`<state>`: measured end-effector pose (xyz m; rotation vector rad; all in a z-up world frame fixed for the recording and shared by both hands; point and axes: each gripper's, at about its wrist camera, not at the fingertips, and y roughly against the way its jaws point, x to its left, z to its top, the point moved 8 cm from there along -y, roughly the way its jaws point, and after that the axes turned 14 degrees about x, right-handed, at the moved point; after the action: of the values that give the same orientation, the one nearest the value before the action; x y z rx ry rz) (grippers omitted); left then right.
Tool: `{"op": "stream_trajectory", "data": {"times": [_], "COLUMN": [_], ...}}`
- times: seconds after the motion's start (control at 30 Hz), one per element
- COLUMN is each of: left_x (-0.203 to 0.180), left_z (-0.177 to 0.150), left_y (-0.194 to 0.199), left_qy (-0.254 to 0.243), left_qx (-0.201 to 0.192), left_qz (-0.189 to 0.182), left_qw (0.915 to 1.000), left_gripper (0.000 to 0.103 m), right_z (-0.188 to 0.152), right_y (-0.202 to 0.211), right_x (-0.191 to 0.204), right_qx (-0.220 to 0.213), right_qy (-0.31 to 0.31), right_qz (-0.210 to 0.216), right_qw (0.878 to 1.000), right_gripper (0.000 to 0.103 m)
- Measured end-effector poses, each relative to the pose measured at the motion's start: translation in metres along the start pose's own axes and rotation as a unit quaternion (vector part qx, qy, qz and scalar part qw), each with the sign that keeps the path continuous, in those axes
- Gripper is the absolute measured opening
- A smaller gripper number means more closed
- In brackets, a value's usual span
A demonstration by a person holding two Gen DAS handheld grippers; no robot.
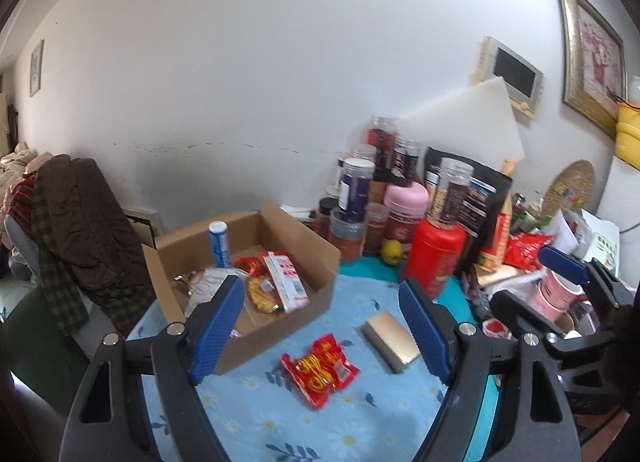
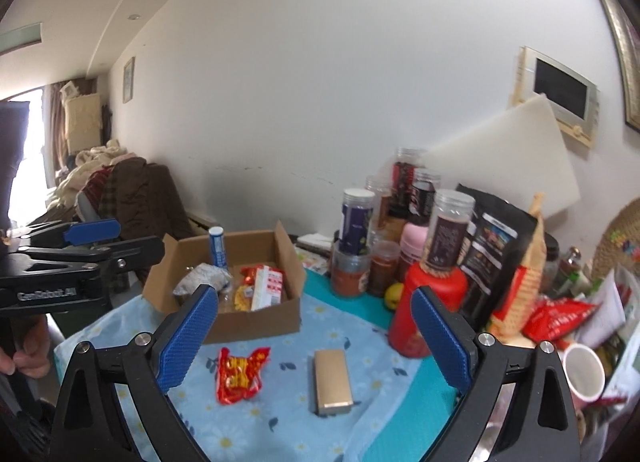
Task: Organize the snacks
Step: 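Withdraw both tools from the box toward the red foil bag and gold box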
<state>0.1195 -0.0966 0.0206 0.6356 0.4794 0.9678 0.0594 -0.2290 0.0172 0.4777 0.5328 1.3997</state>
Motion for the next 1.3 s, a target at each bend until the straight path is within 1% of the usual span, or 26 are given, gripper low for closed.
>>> {"op": "stream_trajectory", "data": {"times": [0.17,0.3,0.63,0.77,0.9,1.03,1.13,1.3], "left_x": [-0.014,-0.021,-0.029,-0.029,-0.03,-0.028,-0.022,-0.015], "left_z": [-0.016,-0.03,-0.065,-0.081,-0.093,-0.103,-0.106,-0.108], "left_y": [0.002,-0.001,-0.021,-0.037,-0.054,-0.075,-0.09,-0.121], "left_qy": [-0.012,-0.017,-0.027,-0.019,-0.011,-0.002,0.011,0.016], "left_qx": [0.004,0.014,0.048,0.076,0.095,0.119,0.133,0.156], "left_qz": [-0.016,-0.027,-0.033,-0.043,-0.06,-0.058,-0.06,-0.044], "left_qw": [0.9998,0.9994,0.9979,0.996,0.9937,0.9912,0.9893,0.9867], "left_gripper": [0.08,0.08,0.08,0.08,0.08,0.08,0.08,0.08], "right_z": [-0.022,-0.04,-0.078,-0.092,-0.104,-0.112,-0.117,-0.121], "right_y": [0.002,0.004,-0.005,-0.018,-0.034,-0.051,-0.064,-0.09], "right_x": [-0.003,-0.004,-0.009,-0.012,-0.013,-0.012,-0.012,-0.014], "right_qx": [0.017,0.027,0.062,0.083,0.103,0.122,0.135,0.153], "right_qy": [-0.018,-0.023,-0.039,-0.048,-0.048,-0.041,-0.039,-0.043], "right_qz": [0.003,-0.008,-0.02,-0.014,-0.013,-0.018,-0.013,-0.005], "right_qw": [1.0,0.999,0.997,0.995,0.993,0.992,0.99,0.987], "right_gripper": [0.098,0.098,0.098,0.098,0.098,0.098,0.098,0.098]}}
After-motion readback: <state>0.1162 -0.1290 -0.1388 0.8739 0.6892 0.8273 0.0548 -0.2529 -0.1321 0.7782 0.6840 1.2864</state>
